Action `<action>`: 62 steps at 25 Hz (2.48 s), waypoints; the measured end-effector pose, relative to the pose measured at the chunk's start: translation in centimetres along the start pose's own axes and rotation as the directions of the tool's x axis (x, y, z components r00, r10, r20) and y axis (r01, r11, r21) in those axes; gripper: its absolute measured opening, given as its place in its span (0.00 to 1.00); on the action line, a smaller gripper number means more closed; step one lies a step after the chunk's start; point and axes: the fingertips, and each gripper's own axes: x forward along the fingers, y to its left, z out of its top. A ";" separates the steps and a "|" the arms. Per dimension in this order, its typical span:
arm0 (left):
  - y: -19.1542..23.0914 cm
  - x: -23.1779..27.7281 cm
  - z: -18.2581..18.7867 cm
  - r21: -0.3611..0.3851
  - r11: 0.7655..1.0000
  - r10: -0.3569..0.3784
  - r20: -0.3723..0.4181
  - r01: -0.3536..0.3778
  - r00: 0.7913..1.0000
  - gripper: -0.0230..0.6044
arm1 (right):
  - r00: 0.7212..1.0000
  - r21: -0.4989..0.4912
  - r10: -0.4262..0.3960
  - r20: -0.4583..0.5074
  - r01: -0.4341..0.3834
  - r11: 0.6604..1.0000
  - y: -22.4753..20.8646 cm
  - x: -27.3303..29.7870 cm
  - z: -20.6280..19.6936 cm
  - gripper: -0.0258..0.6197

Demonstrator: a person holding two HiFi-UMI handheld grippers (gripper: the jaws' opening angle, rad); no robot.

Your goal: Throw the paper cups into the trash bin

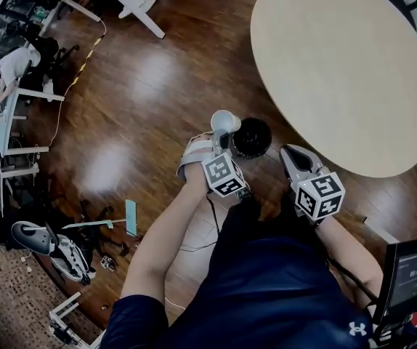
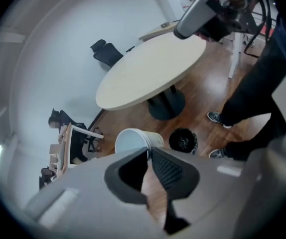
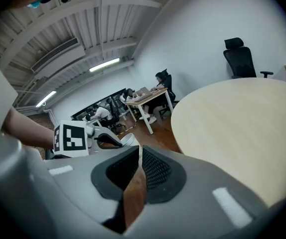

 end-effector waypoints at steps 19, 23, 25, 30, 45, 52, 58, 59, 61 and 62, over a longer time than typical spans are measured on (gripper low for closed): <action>-16.9 27.0 0.6 0.188 0.970 -0.152 -0.026 0.154 0.988 0.09 | 0.972 -0.193 0.044 -0.229 -0.090 0.977 -4.4 4.1 -19.4 0.08; -21.1 35.0 -1.2 0.224 0.958 -0.173 -0.055 0.181 0.983 0.09 | 0.977 -0.162 0.121 -0.175 -0.150 0.975 -4.6 6.5 -21.8 0.08; -23.7 38.7 -2.4 0.240 0.950 -0.187 -0.075 0.200 0.980 0.09 | 0.977 -0.142 0.139 -0.159 -0.162 0.977 -5.1 7.1 -23.2 0.08; -26.8 43.9 -3.8 0.249 0.943 -0.197 -0.122 0.222 0.973 0.08 | 0.968 -0.102 0.178 -0.177 -0.198 0.975 -5.7 7.4 -24.5 0.08; -31.8 50.3 -6.9 0.054 0.888 -0.419 -0.320 0.457 0.850 0.15 | 0.974 -0.114 0.174 -0.142 -0.191 0.975 -7.4 7.2 -24.5 0.08; -29.4 47.5 -5.1 -0.080 0.892 -0.451 -0.206 0.445 0.868 0.18 | 0.986 -0.116 0.131 -0.107 -0.144 0.983 -8.6 7.1 -23.2 0.08; -23.7 38.6 -2.1 -0.124 0.941 -0.322 -0.028 0.316 0.946 0.18 | 0.978 -0.098 0.130 -0.164 -0.147 0.984 -6.0 6.0 -21.6 0.08; -23.1 36.6 -1.8 -0.137 0.942 -0.308 0.003 0.305 0.952 0.18 | 0.974 -0.095 0.136 -0.181 -0.155 0.983 -5.3 5.8 -21.5 0.08; -21.8 32.1 -1.1 -0.176 0.938 -0.293 0.062 0.299 0.954 0.15 | 0.964 -0.090 0.148 -0.220 -0.171 0.981 -4.0 5.2 -21.3 0.08; -21.2 29.8 -0.8 -0.199 0.933 -0.289 0.084 0.300 0.954 0.15 | 0.959 -0.092 0.148 -0.240 -0.175 0.980 -3.4 4.7 -21.2 0.08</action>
